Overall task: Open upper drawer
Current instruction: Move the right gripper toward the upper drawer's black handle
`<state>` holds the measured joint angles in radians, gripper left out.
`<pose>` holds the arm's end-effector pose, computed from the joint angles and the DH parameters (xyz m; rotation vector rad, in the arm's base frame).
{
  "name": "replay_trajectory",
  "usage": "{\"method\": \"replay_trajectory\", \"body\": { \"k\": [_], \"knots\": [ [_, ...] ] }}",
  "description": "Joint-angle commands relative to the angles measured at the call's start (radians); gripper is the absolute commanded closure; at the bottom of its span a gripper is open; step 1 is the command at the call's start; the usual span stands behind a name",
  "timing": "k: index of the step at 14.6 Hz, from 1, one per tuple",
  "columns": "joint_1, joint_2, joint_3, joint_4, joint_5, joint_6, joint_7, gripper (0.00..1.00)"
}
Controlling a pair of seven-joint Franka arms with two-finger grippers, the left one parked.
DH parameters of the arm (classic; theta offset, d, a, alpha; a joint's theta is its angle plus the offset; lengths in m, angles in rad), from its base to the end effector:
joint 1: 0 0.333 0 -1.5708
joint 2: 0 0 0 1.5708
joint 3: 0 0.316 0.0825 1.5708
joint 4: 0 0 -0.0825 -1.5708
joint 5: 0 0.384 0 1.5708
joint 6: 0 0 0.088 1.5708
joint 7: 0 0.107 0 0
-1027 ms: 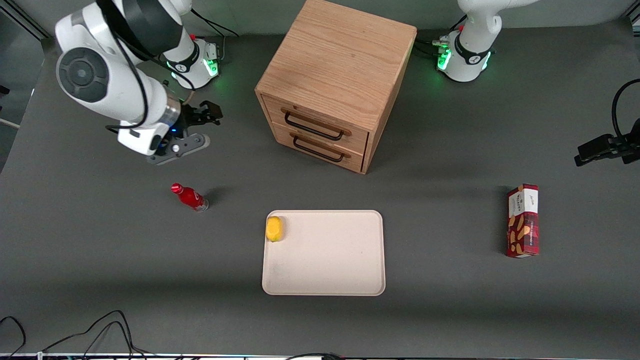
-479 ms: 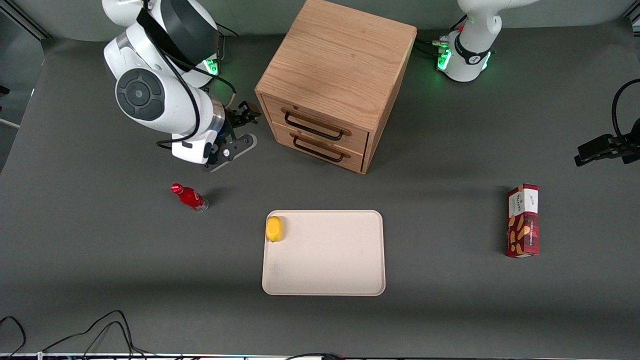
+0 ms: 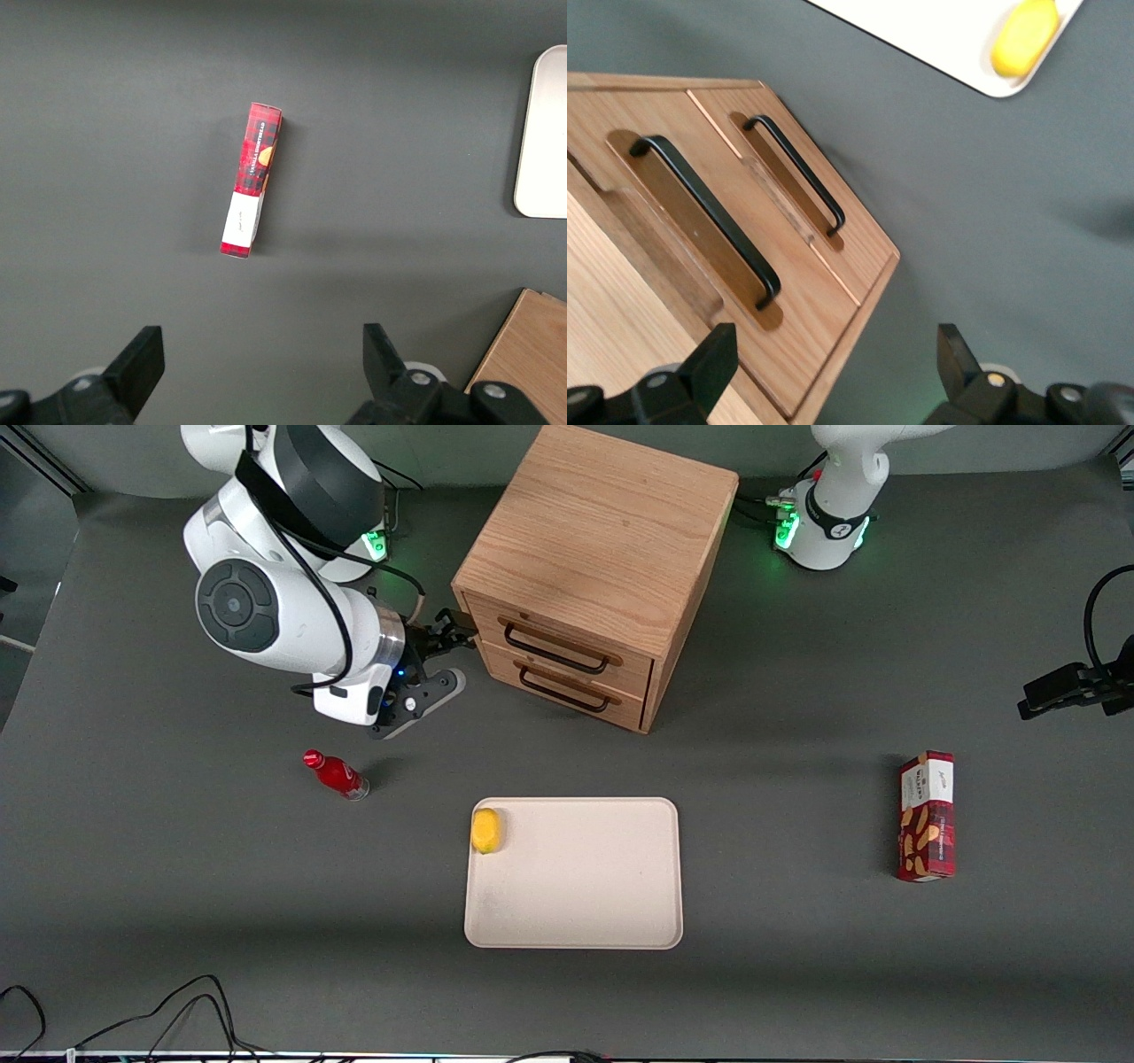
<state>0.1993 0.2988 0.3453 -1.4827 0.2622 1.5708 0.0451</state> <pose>0.5348 0.3261 0.5040 -2.7443 -0.6560 0.4133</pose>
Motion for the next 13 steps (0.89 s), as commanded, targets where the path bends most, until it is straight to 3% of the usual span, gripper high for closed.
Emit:
{"method": "replay_trajectory", "body": {
  "k": [1,3,5,7,10,13],
  "knots": [
    [0.055,0.046,0.007,0.053,0.008,0.05,-0.025,0.0],
    [0.13,0.063,0.008,0.059,-0.039,0.106,-0.028,0.0],
    [0.132,0.112,0.012,0.077,-0.04,0.129,-0.048,0.0],
    [0.163,0.12,0.011,0.088,-0.049,0.146,-0.182,0.0],
    [0.144,0.134,0.003,0.087,-0.047,0.17,-0.364,0.0],
    [0.143,0.148,0.003,0.087,-0.049,0.172,-0.395,0.0]
  ]
}}
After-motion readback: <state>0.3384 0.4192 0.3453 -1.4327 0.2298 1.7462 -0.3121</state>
